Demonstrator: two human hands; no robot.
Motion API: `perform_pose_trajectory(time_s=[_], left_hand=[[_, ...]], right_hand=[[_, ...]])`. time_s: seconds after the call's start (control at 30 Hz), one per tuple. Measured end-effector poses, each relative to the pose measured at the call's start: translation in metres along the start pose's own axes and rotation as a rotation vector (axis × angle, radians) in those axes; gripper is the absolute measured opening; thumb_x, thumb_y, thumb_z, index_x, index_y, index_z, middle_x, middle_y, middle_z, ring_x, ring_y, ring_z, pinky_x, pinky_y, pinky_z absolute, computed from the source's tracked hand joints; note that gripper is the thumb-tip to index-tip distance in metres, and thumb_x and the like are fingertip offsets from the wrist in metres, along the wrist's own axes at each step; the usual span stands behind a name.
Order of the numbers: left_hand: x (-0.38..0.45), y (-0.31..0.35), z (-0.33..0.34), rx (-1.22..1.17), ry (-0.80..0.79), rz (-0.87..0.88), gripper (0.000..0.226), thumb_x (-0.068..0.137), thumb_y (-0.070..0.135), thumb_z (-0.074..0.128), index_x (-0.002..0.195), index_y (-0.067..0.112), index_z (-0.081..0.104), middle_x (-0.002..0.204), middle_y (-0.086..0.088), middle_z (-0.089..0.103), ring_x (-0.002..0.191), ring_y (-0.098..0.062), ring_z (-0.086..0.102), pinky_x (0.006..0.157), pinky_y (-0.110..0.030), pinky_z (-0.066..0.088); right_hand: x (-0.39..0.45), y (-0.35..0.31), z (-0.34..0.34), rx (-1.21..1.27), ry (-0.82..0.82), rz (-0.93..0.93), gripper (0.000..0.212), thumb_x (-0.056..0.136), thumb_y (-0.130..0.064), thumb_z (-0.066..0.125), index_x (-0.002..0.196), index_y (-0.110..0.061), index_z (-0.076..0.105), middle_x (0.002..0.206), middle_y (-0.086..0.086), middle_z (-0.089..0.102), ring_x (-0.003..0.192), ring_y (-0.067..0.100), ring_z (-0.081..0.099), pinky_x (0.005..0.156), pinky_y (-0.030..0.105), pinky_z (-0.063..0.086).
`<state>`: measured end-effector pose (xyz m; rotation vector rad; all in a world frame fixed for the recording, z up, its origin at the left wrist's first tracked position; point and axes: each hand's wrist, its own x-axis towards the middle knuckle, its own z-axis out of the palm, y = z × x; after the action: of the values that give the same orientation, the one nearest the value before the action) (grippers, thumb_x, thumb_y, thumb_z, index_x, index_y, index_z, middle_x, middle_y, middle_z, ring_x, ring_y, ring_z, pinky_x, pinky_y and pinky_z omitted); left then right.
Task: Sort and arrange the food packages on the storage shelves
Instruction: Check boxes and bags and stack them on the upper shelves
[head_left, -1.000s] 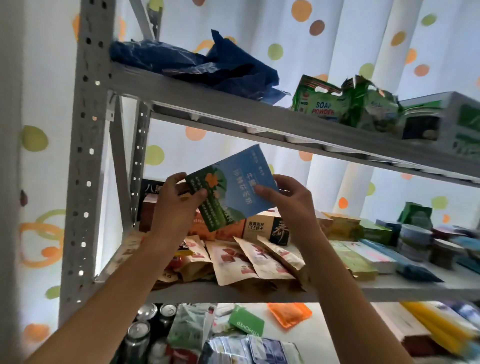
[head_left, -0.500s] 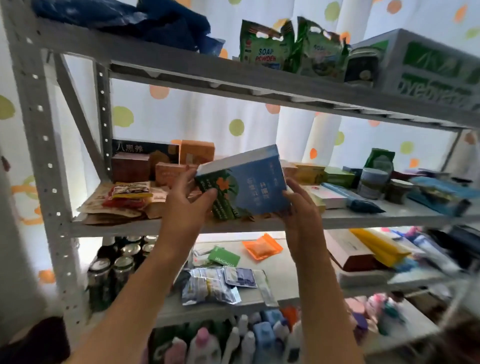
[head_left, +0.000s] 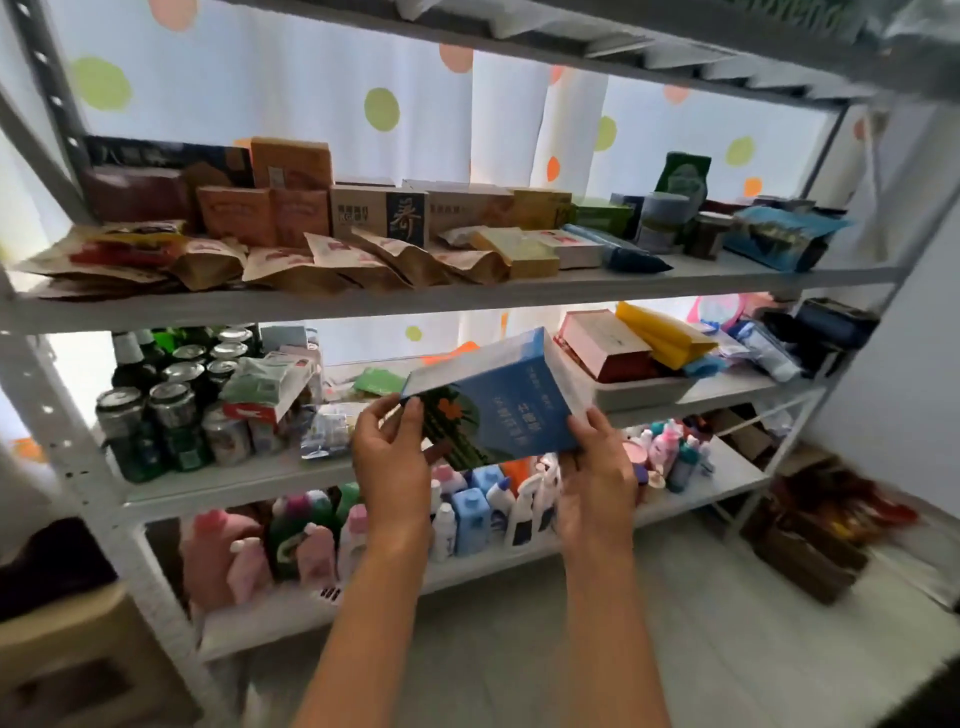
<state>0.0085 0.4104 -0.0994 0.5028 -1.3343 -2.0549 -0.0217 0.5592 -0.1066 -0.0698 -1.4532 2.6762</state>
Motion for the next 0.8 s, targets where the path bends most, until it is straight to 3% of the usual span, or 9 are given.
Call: perform_pose_trajectory(time_s=[0.1,0.2,0.3,0.5,0.63,0.73,0.8], left_hand=[[-0.020,-0.031,0.006,-0.037,0.038,-0.057,0.011,0.099,0.019,0.058,0.109,0.013,0.056,0.112,-0.009,0.068,0.100,-0.021,0.068,0.066,-0.024,0.059],[-0.030,-0.045,0.009,-0.023,-0.018,-0.126,0.009,0.097,0.023,0.061,0.099,0.016,0.055,0.109,-0.012,0.067,0.101,-0.027,0.069,0.070,-0.029,0.061],[-0.036,-0.052,0.017,0.001,-0.066,-0.168,0.015,0.095,0.026,0.063,0.101,0.014,0.056,0.113,-0.015,0.067,0.103,-0.027,0.069,0.081,-0.040,0.061],[-0.046,-0.060,0.029,0.056,-0.105,-0.217,0.020,0.096,0.025,0.062,0.111,0.012,0.061,0.115,-0.014,0.065,0.109,-0.026,0.064,0.081,-0.034,0.057],[-0.049,-0.058,0.025,0.047,-0.117,-0.248,0.008,0.096,0.017,0.061,0.103,0.013,0.062,0.113,-0.016,0.066,0.111,-0.029,0.063,0.088,-0.042,0.057],[-0.049,-0.053,0.017,0.051,-0.119,-0.238,0.004,0.096,0.015,0.061,0.098,0.019,0.061,0.109,-0.012,0.067,0.103,-0.024,0.063,0.080,-0.035,0.054],[-0.048,-0.052,0.009,0.066,-0.112,-0.229,0.005,0.095,0.016,0.063,0.098,0.019,0.062,0.109,-0.012,0.068,0.103,-0.025,0.064,0.083,-0.037,0.054]], right_hand=[[-0.008,0.002,-0.032,0.148,0.104,0.054,0.041,0.094,-0.017,0.066,0.134,-0.014,0.059,0.125,0.013,0.068,0.118,0.026,0.066,0.094,0.037,0.058],[-0.014,-0.004,-0.055,0.143,0.135,0.035,0.038,0.095,-0.011,0.065,0.132,-0.015,0.059,0.119,0.009,0.068,0.107,0.017,0.071,0.076,0.024,0.060],[-0.018,-0.012,-0.072,0.140,0.142,0.013,0.040,0.093,-0.011,0.066,0.132,-0.017,0.058,0.115,0.008,0.070,0.099,0.012,0.073,0.071,0.021,0.058],[-0.020,-0.025,-0.090,0.111,0.130,-0.036,0.050,0.082,-0.021,0.070,0.131,-0.018,0.061,0.117,0.009,0.071,0.110,0.016,0.070,0.076,0.024,0.059],[-0.013,-0.028,-0.096,0.076,0.124,-0.013,0.038,0.094,-0.008,0.062,0.131,-0.017,0.064,0.109,0.006,0.075,0.110,0.020,0.070,0.083,0.030,0.061],[-0.012,-0.024,-0.092,-0.013,0.117,0.008,0.037,0.098,-0.005,0.058,0.131,-0.021,0.064,0.111,0.006,0.074,0.109,0.021,0.069,0.093,0.037,0.059],[-0.012,-0.020,-0.088,-0.020,0.103,0.022,0.038,0.098,-0.003,0.056,0.129,-0.022,0.065,0.116,0.007,0.071,0.110,0.022,0.066,0.089,0.034,0.059]])
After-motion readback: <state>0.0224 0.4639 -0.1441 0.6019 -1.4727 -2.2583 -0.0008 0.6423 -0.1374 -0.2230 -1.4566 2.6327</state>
